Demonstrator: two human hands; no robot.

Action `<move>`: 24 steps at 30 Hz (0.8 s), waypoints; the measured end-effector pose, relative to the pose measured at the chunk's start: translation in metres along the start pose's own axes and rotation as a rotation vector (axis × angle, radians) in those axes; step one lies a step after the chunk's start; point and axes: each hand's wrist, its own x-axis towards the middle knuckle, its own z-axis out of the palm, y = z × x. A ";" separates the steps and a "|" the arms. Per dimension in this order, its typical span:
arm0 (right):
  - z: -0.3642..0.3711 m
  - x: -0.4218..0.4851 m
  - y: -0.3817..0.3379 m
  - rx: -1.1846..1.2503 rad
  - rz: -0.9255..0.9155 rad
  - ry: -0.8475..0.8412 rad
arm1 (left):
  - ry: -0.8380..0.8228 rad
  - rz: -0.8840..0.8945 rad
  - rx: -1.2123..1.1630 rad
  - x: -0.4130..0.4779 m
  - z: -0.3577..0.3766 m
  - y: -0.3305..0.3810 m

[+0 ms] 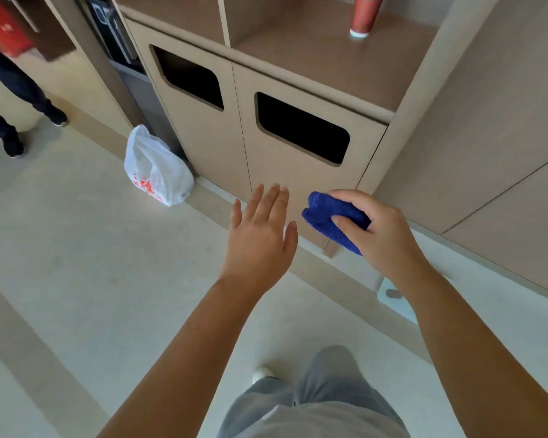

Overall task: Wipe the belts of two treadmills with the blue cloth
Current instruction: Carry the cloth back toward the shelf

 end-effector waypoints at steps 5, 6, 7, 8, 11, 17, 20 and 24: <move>0.006 0.061 -0.002 0.024 0.055 0.077 | 0.005 0.086 -0.047 0.065 0.011 -0.033; 0.006 0.071 0.000 0.021 0.065 0.089 | 0.009 0.099 -0.047 0.077 0.014 -0.037; 0.005 0.085 0.002 0.020 0.078 0.105 | 0.007 0.112 -0.051 0.092 0.018 -0.042; 0.004 0.100 0.005 0.016 0.090 0.123 | 0.000 0.127 -0.059 0.109 0.022 -0.046; -0.001 0.146 0.014 0.001 0.094 0.166 | -0.026 0.163 -0.070 0.161 0.031 -0.053; -0.019 0.230 0.029 -0.030 0.109 0.210 | -0.053 0.231 -0.083 0.261 0.042 -0.062; -0.028 0.263 0.036 -0.041 0.112 0.257 | -0.047 0.283 -0.080 0.296 0.051 -0.067; -0.040 0.298 0.043 -0.028 0.139 0.310 | -0.052 0.340 -0.098 0.332 0.061 -0.073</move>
